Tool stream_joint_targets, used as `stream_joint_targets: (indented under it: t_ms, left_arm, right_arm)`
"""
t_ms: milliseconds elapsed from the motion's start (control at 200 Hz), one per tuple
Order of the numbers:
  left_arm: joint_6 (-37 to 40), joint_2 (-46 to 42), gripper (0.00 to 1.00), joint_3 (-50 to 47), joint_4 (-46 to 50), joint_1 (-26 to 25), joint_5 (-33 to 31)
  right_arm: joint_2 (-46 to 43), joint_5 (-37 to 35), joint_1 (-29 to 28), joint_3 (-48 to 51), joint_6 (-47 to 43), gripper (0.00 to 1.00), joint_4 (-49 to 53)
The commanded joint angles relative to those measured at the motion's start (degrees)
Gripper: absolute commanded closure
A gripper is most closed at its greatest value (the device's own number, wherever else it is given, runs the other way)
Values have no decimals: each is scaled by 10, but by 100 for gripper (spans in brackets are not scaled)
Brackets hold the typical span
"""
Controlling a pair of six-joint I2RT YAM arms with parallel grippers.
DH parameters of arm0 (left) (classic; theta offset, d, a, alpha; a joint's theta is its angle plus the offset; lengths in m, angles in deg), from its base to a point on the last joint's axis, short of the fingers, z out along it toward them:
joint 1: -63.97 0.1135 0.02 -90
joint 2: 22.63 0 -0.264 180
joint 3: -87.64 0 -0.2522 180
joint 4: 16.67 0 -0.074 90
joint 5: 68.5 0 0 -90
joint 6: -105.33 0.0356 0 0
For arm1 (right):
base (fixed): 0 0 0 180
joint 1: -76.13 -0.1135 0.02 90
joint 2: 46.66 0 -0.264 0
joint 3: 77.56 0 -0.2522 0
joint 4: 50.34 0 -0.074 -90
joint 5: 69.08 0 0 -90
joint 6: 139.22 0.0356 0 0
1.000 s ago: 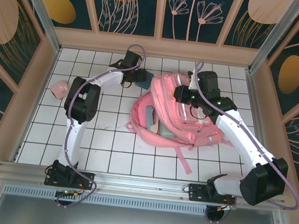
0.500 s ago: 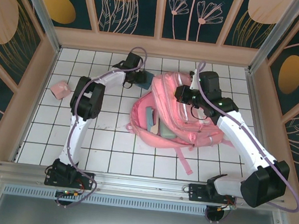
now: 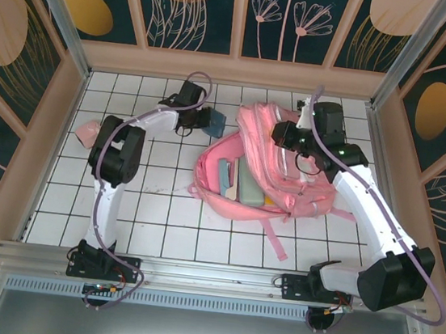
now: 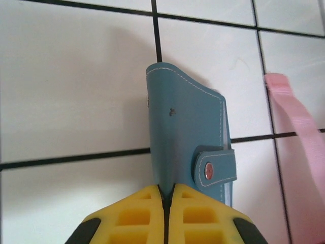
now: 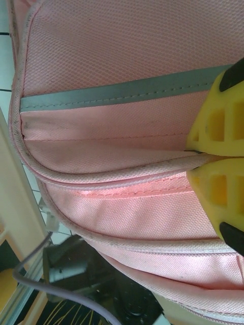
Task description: Pack the student bag
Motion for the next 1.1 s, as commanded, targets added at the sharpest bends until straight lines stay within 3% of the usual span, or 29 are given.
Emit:
stream_joint_targets:
  t_ms: [0,215,345,555,705,861,1096]
  left_arm:
    - [-34,-85,100,-48,-48,1,10]
    - [-60,-214,100,-175,-109,1,50]
    - [-68,-281,100,-243,-140,1,106]
    - [-67,-340,100,-300,-147,-14,172]
    - [-83,-334,100,-306,-153,-57,182]
    - [-153,-303,100,-311,-206,-96,196]
    - [-264,-226,100,-272,-249,-112,196]
  right_arm:
    - [-19,48,25,-34,-7,100,-15]
    - [-3,99,57,-49,-13,100,-6]
    - [-1,106,62,-56,-14,100,-7]
    - [2,121,64,-56,-10,100,-12]
    - [2,126,64,-58,-12,100,-10]
    - [2,129,64,-57,-9,100,-11]
    - [1,131,64,-57,-3,100,-10]
